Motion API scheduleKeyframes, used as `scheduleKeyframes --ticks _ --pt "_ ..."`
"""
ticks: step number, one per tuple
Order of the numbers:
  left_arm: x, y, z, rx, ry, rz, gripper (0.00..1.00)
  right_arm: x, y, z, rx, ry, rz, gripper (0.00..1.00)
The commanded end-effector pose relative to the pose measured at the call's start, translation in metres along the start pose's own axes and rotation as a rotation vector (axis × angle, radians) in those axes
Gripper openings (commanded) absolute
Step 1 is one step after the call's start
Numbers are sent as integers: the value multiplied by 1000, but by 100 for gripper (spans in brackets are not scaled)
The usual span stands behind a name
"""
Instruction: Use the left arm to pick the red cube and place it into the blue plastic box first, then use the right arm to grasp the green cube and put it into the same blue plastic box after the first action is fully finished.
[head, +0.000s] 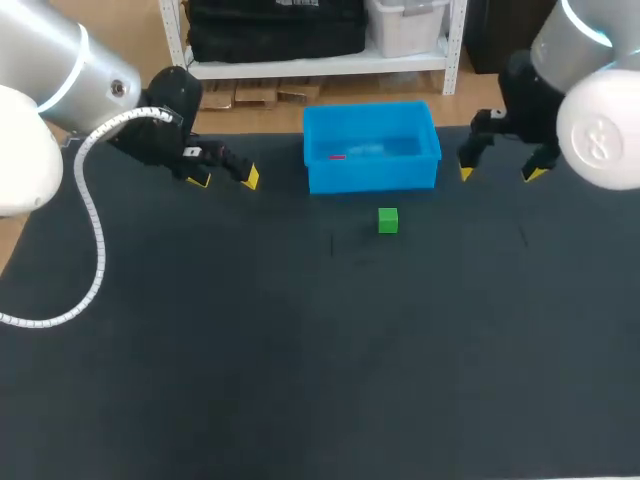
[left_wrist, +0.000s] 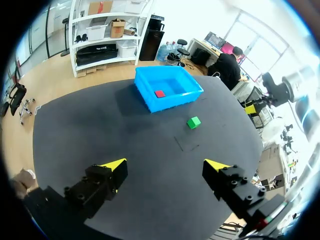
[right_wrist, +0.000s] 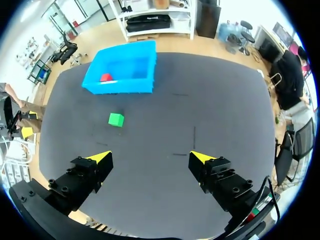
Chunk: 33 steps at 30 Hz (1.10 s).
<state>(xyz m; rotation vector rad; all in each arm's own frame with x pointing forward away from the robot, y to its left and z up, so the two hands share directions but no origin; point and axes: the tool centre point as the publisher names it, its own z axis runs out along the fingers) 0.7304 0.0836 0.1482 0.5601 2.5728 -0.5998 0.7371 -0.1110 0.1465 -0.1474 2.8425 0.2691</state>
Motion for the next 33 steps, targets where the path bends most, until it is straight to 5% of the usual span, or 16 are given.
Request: scheduleKeyframes --ticks 1,33 --pt "0 0 0 1 -1 0 100 -9 6 5 16 23 6 100" --pt "0 0 0 1 -1 0 100 -30 45 32 94 162 9 100"
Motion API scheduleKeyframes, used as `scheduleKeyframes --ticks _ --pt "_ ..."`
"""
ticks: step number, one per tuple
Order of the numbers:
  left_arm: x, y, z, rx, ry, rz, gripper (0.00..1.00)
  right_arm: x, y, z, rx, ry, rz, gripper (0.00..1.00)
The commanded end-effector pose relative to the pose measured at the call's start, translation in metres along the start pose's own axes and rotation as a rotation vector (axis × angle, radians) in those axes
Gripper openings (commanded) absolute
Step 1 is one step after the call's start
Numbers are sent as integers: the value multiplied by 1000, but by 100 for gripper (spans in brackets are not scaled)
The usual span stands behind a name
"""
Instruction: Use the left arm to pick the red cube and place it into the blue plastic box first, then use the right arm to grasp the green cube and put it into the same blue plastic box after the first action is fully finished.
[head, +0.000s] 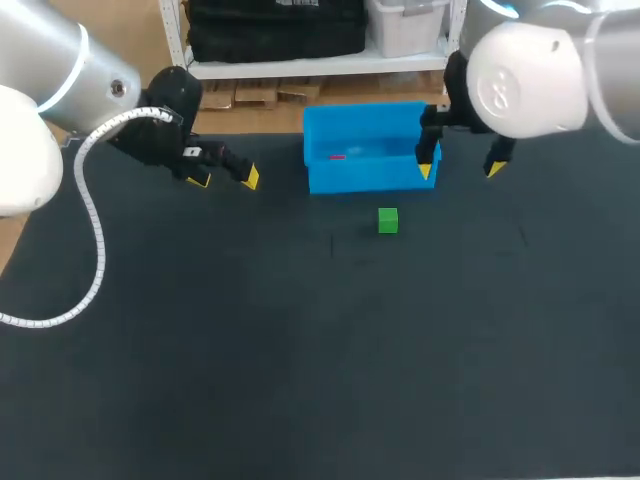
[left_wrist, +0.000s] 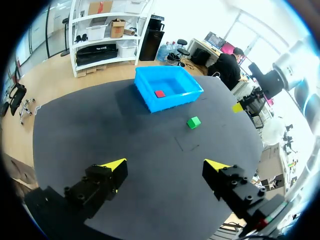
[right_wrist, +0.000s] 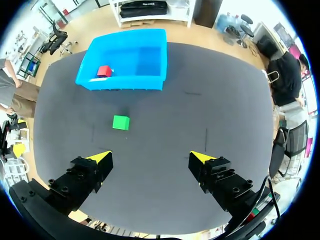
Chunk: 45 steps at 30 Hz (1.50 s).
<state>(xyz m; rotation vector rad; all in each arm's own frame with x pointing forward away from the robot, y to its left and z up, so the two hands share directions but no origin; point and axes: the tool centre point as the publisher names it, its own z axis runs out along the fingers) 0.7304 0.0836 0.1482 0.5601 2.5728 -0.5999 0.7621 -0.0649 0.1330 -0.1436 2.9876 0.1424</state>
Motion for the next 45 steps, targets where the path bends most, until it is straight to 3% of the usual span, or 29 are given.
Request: scheduleKeyframes --ticks 1,26,45 --pt "0 0 0 1 -1 0 100 -7 7 2 9 25 2 100" --pt "0 0 0 1 -1 0 100 -14 45 25 28 75 -12 100" --pt "0 0 0 1 -1 0 100 -23 58 57 22 116 -17 100"
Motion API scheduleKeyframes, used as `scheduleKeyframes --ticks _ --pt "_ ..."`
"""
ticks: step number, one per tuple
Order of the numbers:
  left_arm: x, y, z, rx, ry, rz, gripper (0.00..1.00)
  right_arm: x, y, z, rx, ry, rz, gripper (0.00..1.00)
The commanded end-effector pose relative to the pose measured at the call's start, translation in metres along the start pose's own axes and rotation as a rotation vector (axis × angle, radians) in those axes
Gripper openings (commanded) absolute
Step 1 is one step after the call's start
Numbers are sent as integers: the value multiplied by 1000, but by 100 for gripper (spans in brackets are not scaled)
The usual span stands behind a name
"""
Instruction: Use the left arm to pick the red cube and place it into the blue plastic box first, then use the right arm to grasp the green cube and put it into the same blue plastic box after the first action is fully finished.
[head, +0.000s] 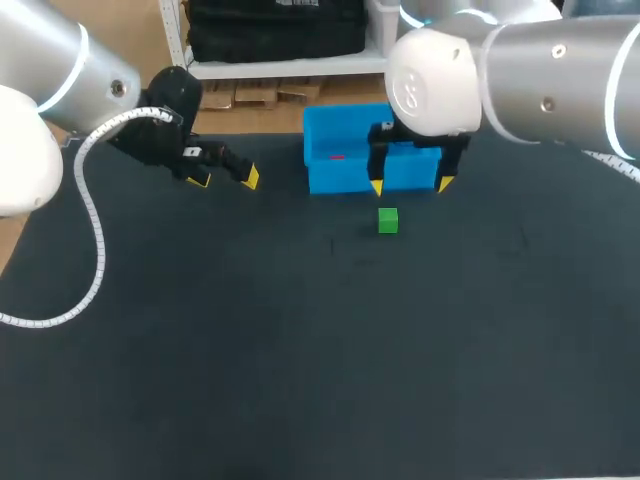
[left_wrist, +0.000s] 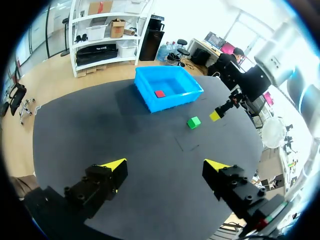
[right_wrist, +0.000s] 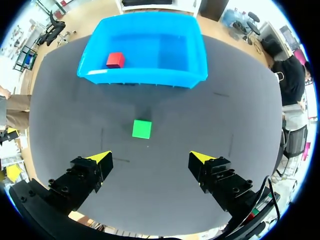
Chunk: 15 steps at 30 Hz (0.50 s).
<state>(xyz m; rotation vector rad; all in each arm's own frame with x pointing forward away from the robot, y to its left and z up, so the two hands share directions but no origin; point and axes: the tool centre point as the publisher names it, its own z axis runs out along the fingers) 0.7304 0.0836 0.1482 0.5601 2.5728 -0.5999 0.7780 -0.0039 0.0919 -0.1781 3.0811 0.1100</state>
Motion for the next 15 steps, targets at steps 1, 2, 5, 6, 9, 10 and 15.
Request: scheduleKeyframes --ticks 1,2,5,6,9,10,15 --pt "0 0 0 1 -1 0 100 -10 3 9 4 22 -1 100" --pt "0 0 0 1 -1 0 100 -10 3 11 5 24 -1 100" --pt "0 0 0 1 -1 0 100 -12 4 15 7 28 -1 100" --pt "0 0 0 1 -1 0 100 -12 5 16 7 29 -2 100" --pt "0 0 0 1 -1 0 100 -13 5 23 11 34 -4 100" --pt "0 0 0 1 -1 0 100 -13 6 24 11 36 -4 100" --pt "0 0 0 1 -1 0 100 -16 9 29 11 42 -6 100"
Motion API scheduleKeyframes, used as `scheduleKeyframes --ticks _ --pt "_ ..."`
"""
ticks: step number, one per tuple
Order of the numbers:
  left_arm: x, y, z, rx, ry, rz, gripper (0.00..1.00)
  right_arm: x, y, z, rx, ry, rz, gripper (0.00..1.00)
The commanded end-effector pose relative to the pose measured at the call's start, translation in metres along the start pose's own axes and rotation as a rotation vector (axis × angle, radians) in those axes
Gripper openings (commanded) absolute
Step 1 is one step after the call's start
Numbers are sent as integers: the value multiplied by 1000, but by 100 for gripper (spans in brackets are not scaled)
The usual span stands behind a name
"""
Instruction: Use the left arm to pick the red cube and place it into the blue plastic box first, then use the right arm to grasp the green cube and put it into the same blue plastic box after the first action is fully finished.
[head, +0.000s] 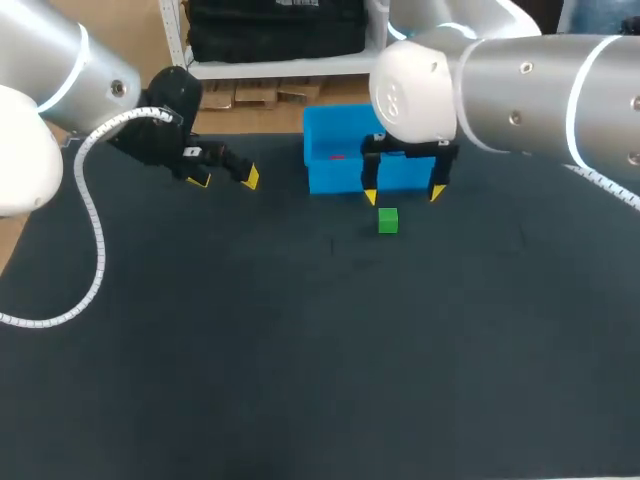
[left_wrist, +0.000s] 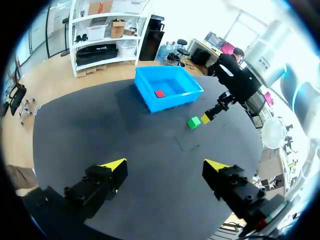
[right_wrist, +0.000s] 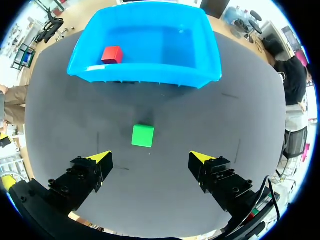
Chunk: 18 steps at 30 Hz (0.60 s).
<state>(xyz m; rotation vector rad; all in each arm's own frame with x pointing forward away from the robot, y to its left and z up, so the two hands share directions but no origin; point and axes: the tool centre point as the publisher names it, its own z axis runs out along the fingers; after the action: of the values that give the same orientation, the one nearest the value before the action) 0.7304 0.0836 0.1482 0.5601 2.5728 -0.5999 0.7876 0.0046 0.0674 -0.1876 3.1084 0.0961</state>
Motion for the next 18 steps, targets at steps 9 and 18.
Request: scheduleKeyframes --ticks 9,18 --pt "0 0 0 1 -1 0 100 -8 9 14 1 20 2 100" --pt "0 0 0 1 -1 0 100 -7 13 24 -8 22 8 100"
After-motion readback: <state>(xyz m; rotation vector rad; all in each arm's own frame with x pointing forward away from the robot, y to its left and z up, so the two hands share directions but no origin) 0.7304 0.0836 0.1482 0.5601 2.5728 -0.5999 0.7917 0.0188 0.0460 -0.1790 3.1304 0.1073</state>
